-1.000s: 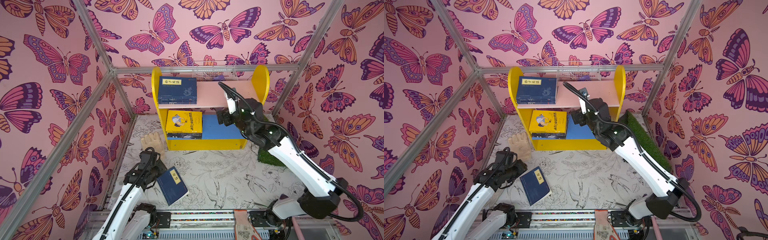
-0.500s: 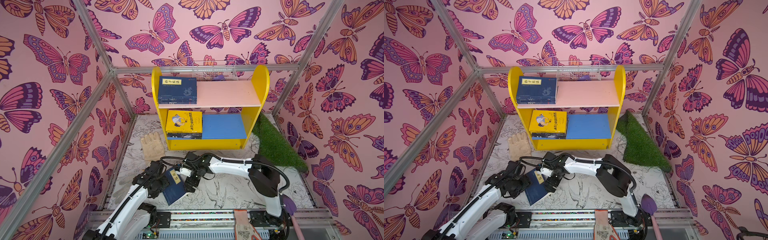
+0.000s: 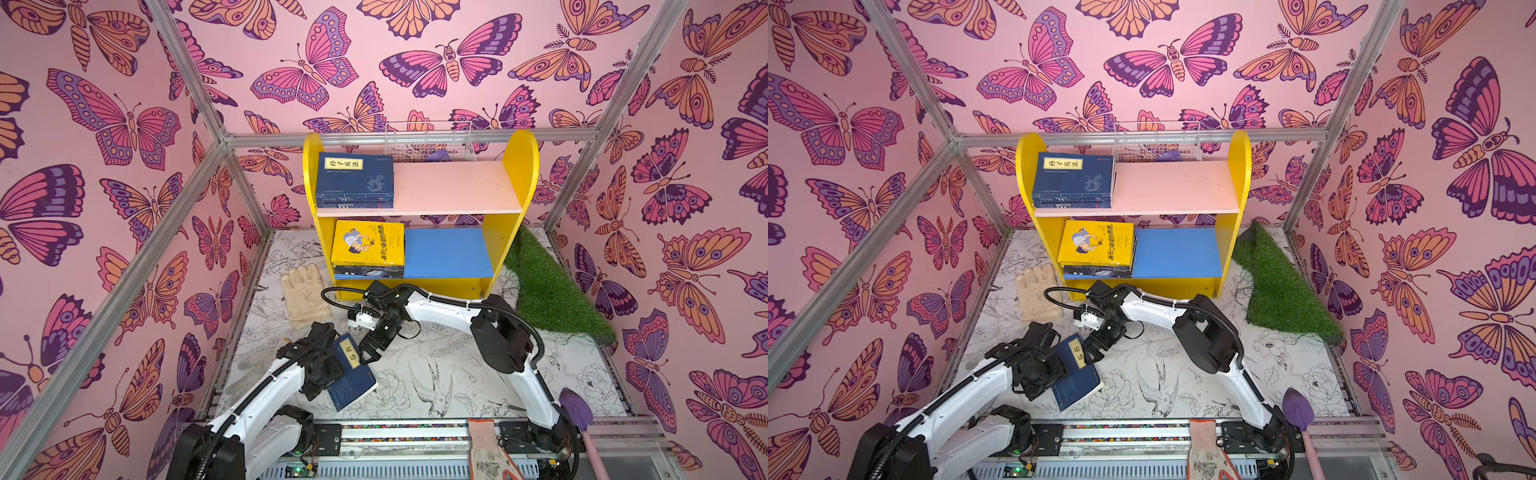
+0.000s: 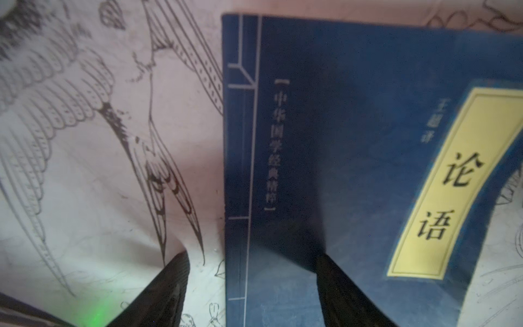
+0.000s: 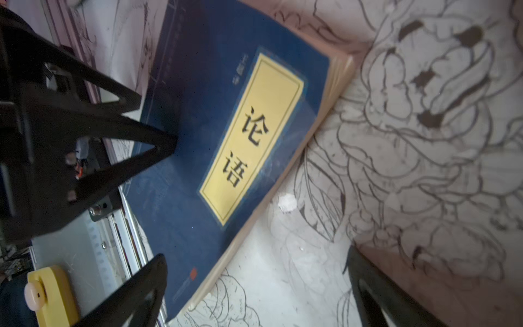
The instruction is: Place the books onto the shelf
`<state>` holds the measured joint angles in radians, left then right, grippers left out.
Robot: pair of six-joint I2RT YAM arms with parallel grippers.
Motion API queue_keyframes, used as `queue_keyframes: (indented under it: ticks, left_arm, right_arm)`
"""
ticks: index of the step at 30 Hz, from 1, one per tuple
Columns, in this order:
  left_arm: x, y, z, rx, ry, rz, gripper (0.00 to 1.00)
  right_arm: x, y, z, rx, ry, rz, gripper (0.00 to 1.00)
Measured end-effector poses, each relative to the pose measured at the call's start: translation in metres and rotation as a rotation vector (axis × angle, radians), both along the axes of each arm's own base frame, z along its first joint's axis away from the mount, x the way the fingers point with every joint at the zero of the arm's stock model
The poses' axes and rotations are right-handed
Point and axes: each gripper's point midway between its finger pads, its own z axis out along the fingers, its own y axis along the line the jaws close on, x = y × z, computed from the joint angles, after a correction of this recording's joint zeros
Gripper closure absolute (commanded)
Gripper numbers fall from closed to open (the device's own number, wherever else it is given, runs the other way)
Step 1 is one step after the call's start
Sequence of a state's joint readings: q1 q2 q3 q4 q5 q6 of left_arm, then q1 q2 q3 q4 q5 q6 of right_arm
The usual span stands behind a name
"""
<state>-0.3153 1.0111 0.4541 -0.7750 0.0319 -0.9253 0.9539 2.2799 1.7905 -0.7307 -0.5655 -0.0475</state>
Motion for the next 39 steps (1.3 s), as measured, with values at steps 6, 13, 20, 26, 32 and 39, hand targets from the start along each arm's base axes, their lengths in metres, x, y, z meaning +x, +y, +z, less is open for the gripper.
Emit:
queue_keyframes:
  ticks: [6,13,20,26,32,39]
  left_arm:
    - [0.002,-0.002,0.000,0.001,-0.006,-0.027,0.38]
    - [0.002,-0.006,0.000,0.011,0.014,-0.077,0.56]
    - [-0.001,-0.003,0.000,0.043,0.026,-0.108,0.65]
    - [-0.002,-0.001,0.000,0.065,0.057,-0.127,0.77]
    - [-0.002,-0.001,0.000,0.084,0.113,-0.156,0.80]
    - [-0.002,-0.001,0.001,0.088,0.110,-0.178,0.80]
  right_arm:
    - [-0.022,0.018,0.003,0.035,0.099,0.107,0.00]
    - [-0.032,0.026,0.005,0.023,0.121,0.145,0.05]
    - [-0.030,0.027,0.005,0.019,0.140,0.113,0.14]
    - [-0.024,0.026,0.001,0.016,0.169,0.077,0.35]
    - [-0.017,0.027,-0.001,0.027,0.210,0.035,0.76]
    - [-0.017,0.034,0.004,0.076,0.272,-0.002,0.84]
